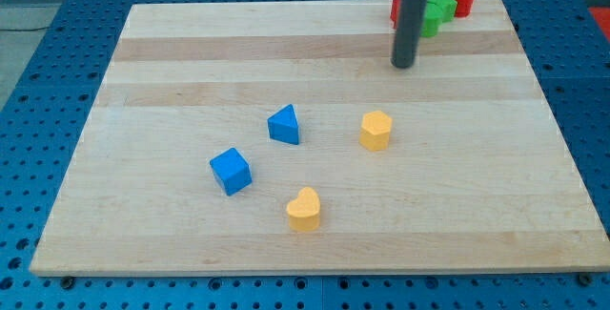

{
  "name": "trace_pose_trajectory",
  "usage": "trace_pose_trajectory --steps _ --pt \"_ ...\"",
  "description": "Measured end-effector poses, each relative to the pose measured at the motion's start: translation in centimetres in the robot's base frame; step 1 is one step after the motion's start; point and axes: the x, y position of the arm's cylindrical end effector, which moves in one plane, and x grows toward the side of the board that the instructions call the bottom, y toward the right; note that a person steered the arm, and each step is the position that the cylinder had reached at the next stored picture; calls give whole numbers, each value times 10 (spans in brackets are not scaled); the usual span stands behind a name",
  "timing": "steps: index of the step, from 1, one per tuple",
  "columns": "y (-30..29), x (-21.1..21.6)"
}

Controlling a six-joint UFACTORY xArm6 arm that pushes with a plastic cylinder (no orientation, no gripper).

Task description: Slide the yellow hexagon to the top left corner of the board

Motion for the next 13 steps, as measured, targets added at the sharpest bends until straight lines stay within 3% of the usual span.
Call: trace_pose_trajectory --steps 2,3,5,7,8,10,11,13 --pt "28 117" --pt "-4 130" --pt "-68 120" --pt "-82 56" --pt "-102 50" --pt "-113 98" --pt "-136 95" --pt "-210 27"
